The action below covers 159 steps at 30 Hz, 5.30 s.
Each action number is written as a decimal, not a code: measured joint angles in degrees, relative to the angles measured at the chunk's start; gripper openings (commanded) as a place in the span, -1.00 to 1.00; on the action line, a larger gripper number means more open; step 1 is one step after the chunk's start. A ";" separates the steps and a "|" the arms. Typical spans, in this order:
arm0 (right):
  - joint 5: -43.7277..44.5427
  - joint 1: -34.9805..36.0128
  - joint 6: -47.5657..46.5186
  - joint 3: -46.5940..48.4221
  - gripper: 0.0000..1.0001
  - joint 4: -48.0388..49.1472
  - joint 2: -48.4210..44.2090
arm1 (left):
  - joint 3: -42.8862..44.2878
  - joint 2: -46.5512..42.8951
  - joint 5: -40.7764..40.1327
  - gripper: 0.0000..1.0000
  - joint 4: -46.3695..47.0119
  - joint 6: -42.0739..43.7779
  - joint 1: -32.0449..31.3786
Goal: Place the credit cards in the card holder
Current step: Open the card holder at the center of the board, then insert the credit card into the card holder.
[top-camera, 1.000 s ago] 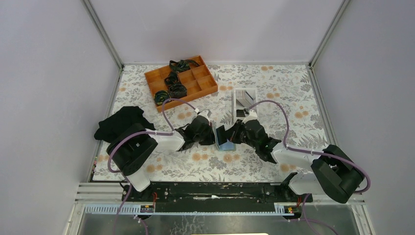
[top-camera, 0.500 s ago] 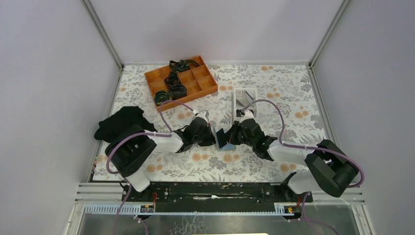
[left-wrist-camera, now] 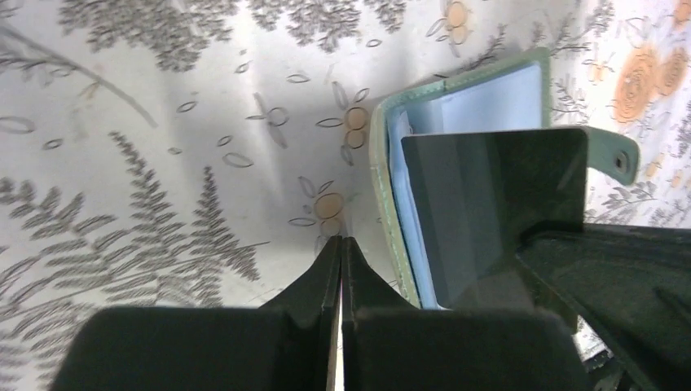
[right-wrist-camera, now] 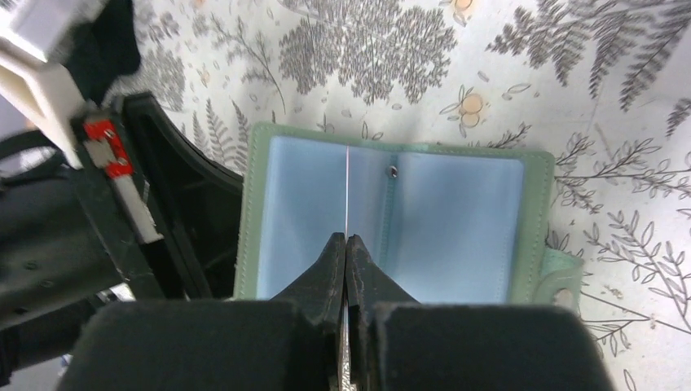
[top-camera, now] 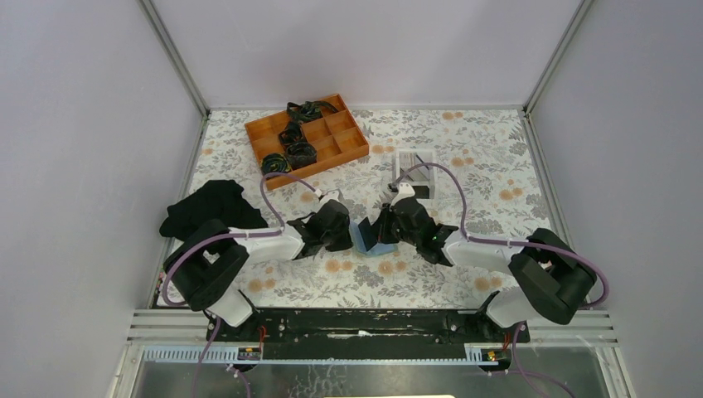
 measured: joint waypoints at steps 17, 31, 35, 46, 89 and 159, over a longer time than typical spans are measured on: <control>10.29 7.87 -3.82 6.47 -1.00 -5.03 7.56 | 5.29 -9.22 -12.63 -0.99 -36.89 -0.52 0.00; 18.14 11.96 -5.70 12.76 -1.00 -10.12 11.52 | 17.20 -22.47 -10.99 -0.96 -38.77 -0.94 0.00; 18.49 12.09 -5.68 13.00 -1.00 -10.43 11.58 | 15.58 -21.77 -7.96 -0.97 -34.34 -0.94 0.00; 18.53 12.11 -5.40 13.25 -1.00 -10.82 11.67 | 9.29 -15.93 -5.14 -0.98 -25.49 -1.16 0.00; 10.27 5.55 2.43 8.70 -1.00 -9.46 7.34 | 0.42 -9.42 -6.38 -1.00 -21.05 -0.46 0.00; -0.20 -0.50 13.49 -1.97 -1.00 10.36 8.94 | 3.82 -4.94 -7.19 -1.00 -22.21 -0.92 0.00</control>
